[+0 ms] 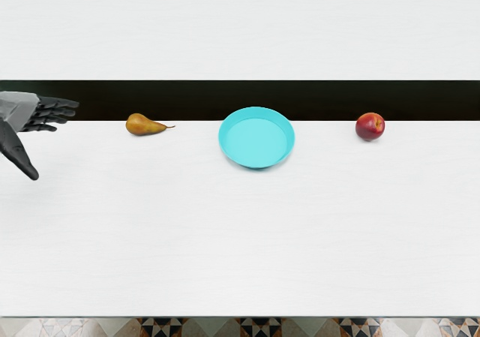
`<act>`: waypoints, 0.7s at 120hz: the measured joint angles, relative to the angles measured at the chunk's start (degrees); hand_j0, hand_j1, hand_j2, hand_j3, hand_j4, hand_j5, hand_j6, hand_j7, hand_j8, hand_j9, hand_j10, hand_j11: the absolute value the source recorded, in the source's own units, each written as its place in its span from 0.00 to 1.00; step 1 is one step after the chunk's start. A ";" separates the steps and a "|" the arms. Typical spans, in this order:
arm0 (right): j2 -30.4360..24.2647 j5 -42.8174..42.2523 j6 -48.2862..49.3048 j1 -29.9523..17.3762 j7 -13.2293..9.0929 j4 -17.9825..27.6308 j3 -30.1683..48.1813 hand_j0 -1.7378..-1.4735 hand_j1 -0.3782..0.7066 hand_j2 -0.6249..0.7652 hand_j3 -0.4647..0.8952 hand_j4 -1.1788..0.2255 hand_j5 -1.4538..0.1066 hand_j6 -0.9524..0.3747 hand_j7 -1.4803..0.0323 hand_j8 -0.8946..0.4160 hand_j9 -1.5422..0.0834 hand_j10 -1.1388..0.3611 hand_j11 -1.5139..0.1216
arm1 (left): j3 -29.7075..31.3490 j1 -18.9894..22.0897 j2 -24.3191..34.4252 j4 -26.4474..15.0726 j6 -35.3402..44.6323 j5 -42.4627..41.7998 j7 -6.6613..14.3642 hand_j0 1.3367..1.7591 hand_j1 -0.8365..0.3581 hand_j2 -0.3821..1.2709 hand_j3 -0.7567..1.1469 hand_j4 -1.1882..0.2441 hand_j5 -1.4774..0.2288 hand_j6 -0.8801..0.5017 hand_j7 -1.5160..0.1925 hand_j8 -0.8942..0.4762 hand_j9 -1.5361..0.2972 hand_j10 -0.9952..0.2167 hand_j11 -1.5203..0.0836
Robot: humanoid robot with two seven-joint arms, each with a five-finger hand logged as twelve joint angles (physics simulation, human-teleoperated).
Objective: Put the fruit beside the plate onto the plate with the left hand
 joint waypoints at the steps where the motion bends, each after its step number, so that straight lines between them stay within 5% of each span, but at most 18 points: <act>1: 0.00 0.00 -0.01 0.01 0.00 0.00 0.00 0.30 0.06 0.45 0.34 0.82 0.91 0.70 0.95 0.66 0.93 0.74 0.90 | -0.02 0.00 -0.11 0.02 0.00 -0.01 0.01 0.76 0.99 0.23 0.40 0.83 0.87 0.63 0.89 0.65 0.84 0.82 0.95; 31: 0.00 -0.03 -0.26 0.14 0.19 -0.06 0.00 0.30 0.06 0.45 0.34 0.82 0.91 0.70 0.95 0.66 0.93 0.74 0.90 | -1.01 -3.70 -3.65 1.39 0.00 -0.14 0.73 0.76 0.99 0.23 0.40 0.83 0.87 0.63 0.89 0.65 0.84 0.82 0.95; 39: 0.00 -0.03 -0.27 0.14 0.29 -0.06 -0.01 0.30 0.06 0.45 0.34 0.82 0.91 0.70 0.95 0.66 0.93 0.74 0.90 | -0.99 -6.51 -4.65 1.56 0.00 0.04 4.06 0.76 0.99 0.23 0.40 0.83 0.87 0.63 0.89 0.65 0.84 0.82 0.95; 51: 0.00 -0.03 -0.28 0.14 0.22 -0.06 -0.07 0.30 0.06 0.45 0.34 0.82 0.91 0.70 0.95 0.66 0.93 0.74 0.90 | -0.98 -12.05 -14.15 1.72 0.01 4.23 13.90 0.76 0.99 0.23 0.40 0.83 0.87 0.63 0.89 0.65 0.84 0.82 0.95; 58: 0.00 -0.03 -0.27 0.11 0.14 -0.06 -0.09 0.30 0.06 0.45 0.34 0.82 0.91 0.70 0.95 0.66 0.93 0.74 0.90 | -0.95 -13.17 -17.77 1.75 0.02 7.80 17.86 0.76 0.99 0.23 0.40 0.83 0.87 0.63 0.89 0.65 0.84 0.82 0.95; 69: 0.00 -0.04 -0.24 0.13 0.03 -0.06 -0.15 0.30 0.06 0.45 0.34 0.82 0.91 0.70 0.95 0.66 0.93 0.74 0.90 | -0.85 -12.94 -21.31 1.61 0.01 18.23 20.94 0.76 0.99 0.23 0.40 0.83 0.87 0.63 0.89 0.65 0.84 0.82 0.95; 84: 0.00 -0.04 -0.21 0.09 -0.03 -0.06 -0.19 0.30 0.06 0.45 0.34 0.82 0.91 0.70 0.95 0.66 0.93 0.74 0.90 | -0.15 -12.88 -26.11 1.54 1.31 29.18 22.46 0.76 0.99 0.23 0.40 0.83 0.87 0.63 0.89 0.65 0.84 0.82 0.95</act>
